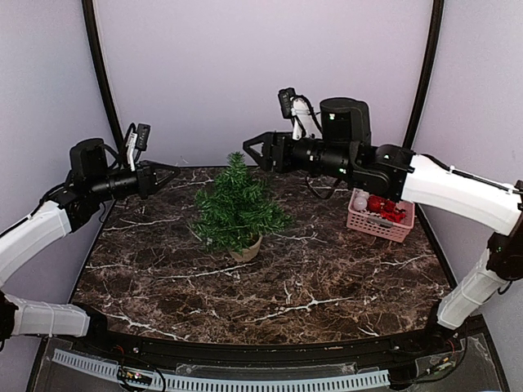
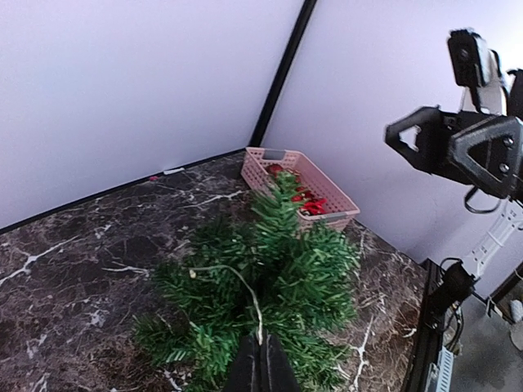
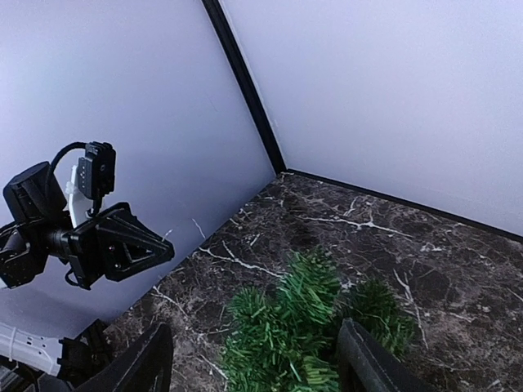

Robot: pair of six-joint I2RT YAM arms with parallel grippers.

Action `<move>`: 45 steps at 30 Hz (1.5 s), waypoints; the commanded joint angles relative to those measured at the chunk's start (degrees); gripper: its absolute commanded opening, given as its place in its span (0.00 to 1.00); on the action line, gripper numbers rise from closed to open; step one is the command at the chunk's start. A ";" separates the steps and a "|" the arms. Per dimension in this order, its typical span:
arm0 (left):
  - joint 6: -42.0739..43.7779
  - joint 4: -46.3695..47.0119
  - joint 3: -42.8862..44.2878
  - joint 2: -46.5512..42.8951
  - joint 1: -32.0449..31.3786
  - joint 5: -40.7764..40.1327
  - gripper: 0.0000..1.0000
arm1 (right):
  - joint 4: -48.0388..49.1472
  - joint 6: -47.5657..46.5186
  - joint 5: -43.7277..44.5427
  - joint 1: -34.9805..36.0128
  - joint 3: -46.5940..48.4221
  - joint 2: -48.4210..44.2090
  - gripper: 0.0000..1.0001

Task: Decorate the small christmas tree
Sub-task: Wrap the light string in the gap of the branches.

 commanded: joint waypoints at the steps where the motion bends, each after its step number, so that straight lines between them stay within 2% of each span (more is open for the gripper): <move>1: 5.09 -2.83 2.14 0.28 -0.31 9.03 0.00 | -2.08 -3.68 -9.04 -0.96 7.26 5.29 0.72; 4: 5.90 -2.81 1.84 0.33 -0.46 13.39 0.00 | -0.60 -7.36 -14.12 -1.18 8.93 8.01 0.70; 9: 5.14 -0.46 0.81 -0.01 -1.03 17.79 0.00 | -0.21 -11.58 -22.69 -2.68 13.28 13.81 0.61; 14: 5.07 -0.26 0.82 0.34 -1.51 19.28 0.00 | -3.94 -15.90 -26.35 -2.81 19.17 18.37 0.54; 21: 5.02 -0.85 1.15 1.30 -2.25 22.01 0.00 | -4.26 -16.57 -31.63 -2.57 21.61 21.51 0.44; 30: 5.08 -1.51 1.56 2.17 -3.23 23.63 0.00 | -7.18 -17.67 -34.28 -1.29 25.92 24.99 0.40; 42: 4.72 -1.17 1.46 2.27 -3.92 24.10 0.00 | -7.32 -17.18 -36.25 -0.94 27.00 26.86 0.30; 45: 4.65 -1.17 1.46 2.35 -3.99 24.10 0.00 | -6.76 -16.86 -36.49 -0.92 27.07 26.85 0.22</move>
